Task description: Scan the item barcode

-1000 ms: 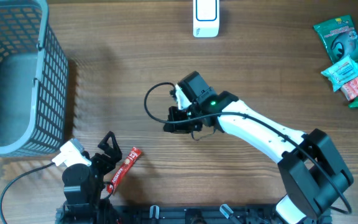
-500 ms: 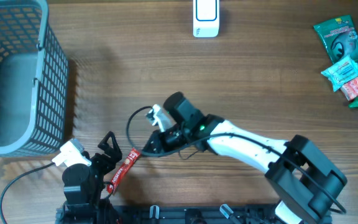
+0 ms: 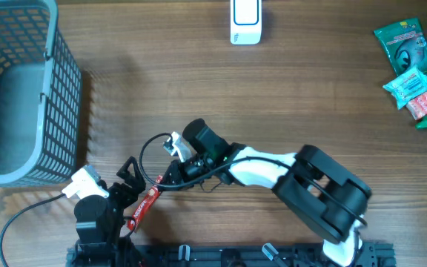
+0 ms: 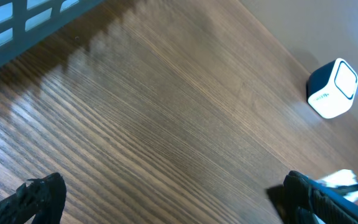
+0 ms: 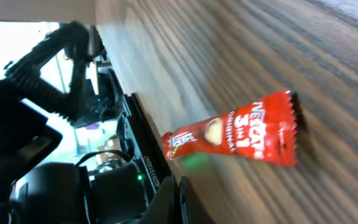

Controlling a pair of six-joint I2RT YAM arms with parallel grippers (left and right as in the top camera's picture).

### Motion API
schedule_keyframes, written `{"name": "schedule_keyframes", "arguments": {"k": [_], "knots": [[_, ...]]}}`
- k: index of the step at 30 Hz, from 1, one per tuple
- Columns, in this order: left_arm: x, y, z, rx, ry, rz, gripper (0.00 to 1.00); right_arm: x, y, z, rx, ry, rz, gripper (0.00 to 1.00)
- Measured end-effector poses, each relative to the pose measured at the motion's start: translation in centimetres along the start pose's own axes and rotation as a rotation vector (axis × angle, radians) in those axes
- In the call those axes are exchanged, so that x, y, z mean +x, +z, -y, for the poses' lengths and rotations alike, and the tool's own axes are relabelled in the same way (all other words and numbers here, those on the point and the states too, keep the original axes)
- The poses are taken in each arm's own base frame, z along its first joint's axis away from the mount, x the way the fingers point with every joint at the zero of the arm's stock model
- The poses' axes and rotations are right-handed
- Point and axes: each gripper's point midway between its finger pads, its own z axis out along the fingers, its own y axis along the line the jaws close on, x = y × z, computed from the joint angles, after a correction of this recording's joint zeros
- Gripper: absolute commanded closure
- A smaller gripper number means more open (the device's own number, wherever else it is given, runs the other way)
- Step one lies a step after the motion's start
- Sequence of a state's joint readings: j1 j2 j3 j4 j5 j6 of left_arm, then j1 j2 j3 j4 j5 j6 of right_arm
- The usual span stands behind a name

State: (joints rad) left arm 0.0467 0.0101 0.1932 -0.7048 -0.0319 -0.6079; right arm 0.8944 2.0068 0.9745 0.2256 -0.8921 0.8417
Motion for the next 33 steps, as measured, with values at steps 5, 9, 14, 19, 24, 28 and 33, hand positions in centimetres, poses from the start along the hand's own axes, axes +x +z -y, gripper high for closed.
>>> {"name": "schedule_keyframes", "arguments": {"k": [5, 9, 14, 19, 24, 28, 33], "knots": [[0.0, 0.0, 0.0, 0.000, 0.000, 0.000, 0.00, -0.3, 0.8, 0.3, -0.019, 0.028, -0.032, 0.95], [0.0, 0.0, 0.0, 0.000, 0.000, 0.000, 0.00, -0.3, 0.8, 0.1, -0.025, 0.034, -0.038, 0.95], [0.0, 0.0, 0.0, 0.000, 0.000, 0.000, 0.00, -0.3, 0.9, 0.9, 0.016, 0.067, -0.033, 0.95], [0.0, 0.0, 0.0, 0.000, 0.000, 0.000, 0.00, -1.2, 1.6, 2.4, 0.081, 0.098, -0.037, 0.95], [0.0, 0.0, 0.0, 0.000, 0.000, 0.000, 0.00, -2.0, 1.9, 3.2, 0.159, 0.101, -0.039, 0.95], [0.0, 0.0, 0.0, 0.000, 0.000, 0.000, 0.00, -2.3, 1.8, 3.5, 0.213, 0.101, -0.033, 0.95], [0.0, 0.0, 0.0, 0.000, 0.000, 0.000, 0.00, -2.3, 1.7, 3.9, 0.243, 0.109, -0.027, 0.95]]}}
